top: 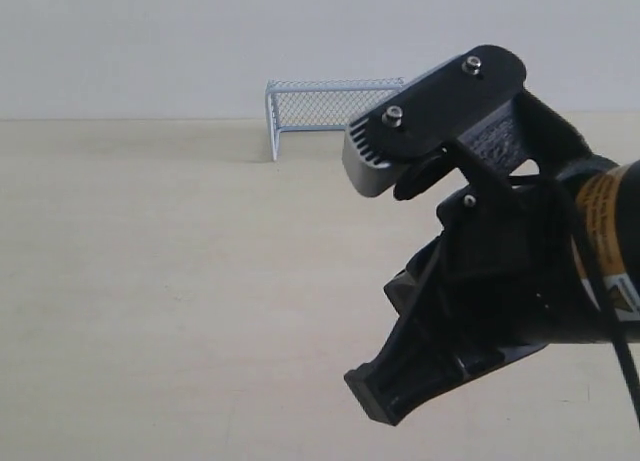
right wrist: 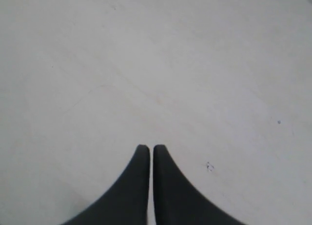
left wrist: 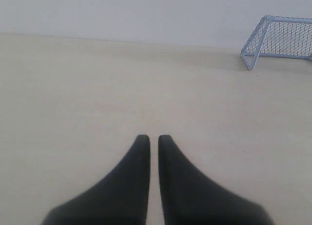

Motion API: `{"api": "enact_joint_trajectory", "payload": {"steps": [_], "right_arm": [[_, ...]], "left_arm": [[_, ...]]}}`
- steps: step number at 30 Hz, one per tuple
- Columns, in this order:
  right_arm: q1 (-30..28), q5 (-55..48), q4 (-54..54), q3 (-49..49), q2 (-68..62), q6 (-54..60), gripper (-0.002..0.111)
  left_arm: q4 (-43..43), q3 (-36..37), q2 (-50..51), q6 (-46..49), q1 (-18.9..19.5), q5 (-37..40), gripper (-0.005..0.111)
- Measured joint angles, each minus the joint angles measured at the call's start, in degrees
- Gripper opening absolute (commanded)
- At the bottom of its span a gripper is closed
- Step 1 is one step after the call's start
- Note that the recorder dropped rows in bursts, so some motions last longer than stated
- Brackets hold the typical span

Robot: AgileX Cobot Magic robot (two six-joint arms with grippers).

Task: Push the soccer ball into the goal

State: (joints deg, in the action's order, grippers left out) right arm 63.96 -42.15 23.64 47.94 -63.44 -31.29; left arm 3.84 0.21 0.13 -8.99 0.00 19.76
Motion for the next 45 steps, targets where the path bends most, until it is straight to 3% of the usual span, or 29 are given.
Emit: {"api": "enact_joint_trajectory", "payload": {"steps": [8, 10, 13, 16, 23, 29, 32, 41, 43, 45], "right_arm": [[-0.47, 1.21, 1.87, -0.3, 0.0, -0.87, 0.0], [-3.07, 8.44, 3.92, -3.2, 1.42, -1.11, 0.0], [-13.71, 29.46, 7.02, -12.27, 7.48, -1.69, 0.0], [-20.96, 40.84, 7.27, -18.73, 13.78, -3.51, 0.0], [-35.17, 46.16, 7.05, -31.74, 32.05, -7.0, 0.0], [-48.13, 48.03, 7.05, -43.57, 56.2, -11.73, 0.0], [-49.68, 50.11, 7.05, -45.46, 62.51, -15.06, 0.0], [-49.79, 51.05, 6.94, -46.34, 63.12, -16.09, 0.0], [-49.79, 51.73, 3.31, -47.02, 63.12, -15.19, 0.0], [-49.79, 50.43, -6.98, -47.55, 63.12, -6.05, 0.0]], "left_arm": [[0.0, 0.0, 0.0, 0.0, 0.0, 0.0, 0.006], [0.0, 0.0, 0.0, 0.0, 0.0, 0.0, 0.006], [0.0, 0.0, 0.0, 0.0, 0.0, 0.0, 0.006], [0.0, 0.0, 0.0, 0.0, 0.0, 0.0, 0.006], [0.0, 0.0, 0.0, 0.0, 0.0, 0.0, 0.006], [0.0, 0.0, 0.0, 0.0, 0.0, 0.0, 0.006], [0.0, 0.0, 0.0, 0.0, 0.0, 0.0, 0.006], [0.0, 0.0, 0.0, 0.0, 0.0, 0.0, 0.006], [0.0, 0.0, 0.0, 0.0, 0.0, 0.0, 0.006], [0.0, 0.0, 0.0, 0.0, 0.0, 0.0, 0.006]]}}
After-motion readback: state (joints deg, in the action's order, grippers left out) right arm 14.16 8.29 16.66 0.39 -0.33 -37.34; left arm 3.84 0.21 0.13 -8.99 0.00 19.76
